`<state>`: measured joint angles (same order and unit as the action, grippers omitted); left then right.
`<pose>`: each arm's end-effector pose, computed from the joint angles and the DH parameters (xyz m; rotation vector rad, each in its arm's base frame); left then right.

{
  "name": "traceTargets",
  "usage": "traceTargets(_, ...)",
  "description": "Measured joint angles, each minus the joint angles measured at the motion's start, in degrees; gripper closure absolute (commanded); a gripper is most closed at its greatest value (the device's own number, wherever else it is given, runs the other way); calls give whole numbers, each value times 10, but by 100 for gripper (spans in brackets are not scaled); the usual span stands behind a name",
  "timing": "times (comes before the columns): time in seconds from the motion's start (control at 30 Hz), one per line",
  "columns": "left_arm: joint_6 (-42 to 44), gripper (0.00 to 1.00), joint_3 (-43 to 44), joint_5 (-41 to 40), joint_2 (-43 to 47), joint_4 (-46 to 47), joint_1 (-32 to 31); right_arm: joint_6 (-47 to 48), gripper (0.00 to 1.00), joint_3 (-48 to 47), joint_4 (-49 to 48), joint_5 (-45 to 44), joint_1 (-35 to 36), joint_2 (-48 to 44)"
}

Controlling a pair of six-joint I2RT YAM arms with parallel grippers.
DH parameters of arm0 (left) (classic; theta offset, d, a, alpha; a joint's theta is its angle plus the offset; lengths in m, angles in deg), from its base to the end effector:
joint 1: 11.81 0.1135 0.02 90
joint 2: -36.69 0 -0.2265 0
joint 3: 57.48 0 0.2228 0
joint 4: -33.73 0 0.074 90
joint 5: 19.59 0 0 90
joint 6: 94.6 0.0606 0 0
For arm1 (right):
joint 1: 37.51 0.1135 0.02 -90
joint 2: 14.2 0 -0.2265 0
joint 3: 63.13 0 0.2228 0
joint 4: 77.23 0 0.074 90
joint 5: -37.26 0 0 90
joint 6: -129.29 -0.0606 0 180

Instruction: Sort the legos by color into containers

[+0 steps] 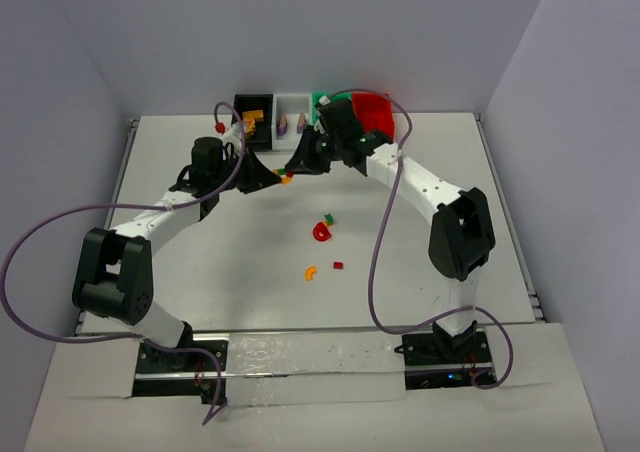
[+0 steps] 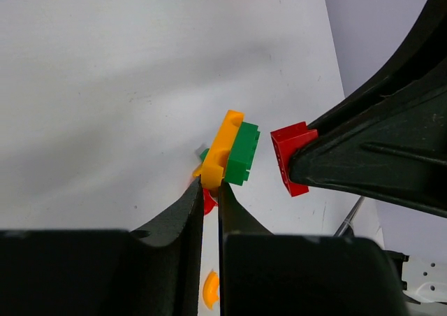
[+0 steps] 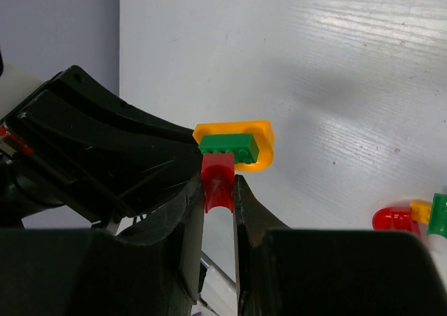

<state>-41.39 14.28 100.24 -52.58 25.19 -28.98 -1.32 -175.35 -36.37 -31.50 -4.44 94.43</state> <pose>0.3191 -0.1301 0.2174 -0.0138 2.1452 -1.1017 0.3388 0.2468 0.2631 -0.0647 2.4068 1.0722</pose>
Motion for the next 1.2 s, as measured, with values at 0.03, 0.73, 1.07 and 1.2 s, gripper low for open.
traceTargets(0.03, 0, 100, 0, -1, 0, 0, 0, 1, 100, 0, 0, -2, -2, -1)
traceTargets(0.73, 155, 100, 74, 9, 18, -95, 27, 276, 100, -129, 25, -213, -141, 99)
traceTargets(1.07, 241, 100, 138, 56, 24, -157, 20, 335, 91, -275, 17, -232, -205, 252)
traceTargets(1.2, 251, 100, 141, 56, 22, -177, 16, 350, 52, -311, 6, -237, -215, 283)
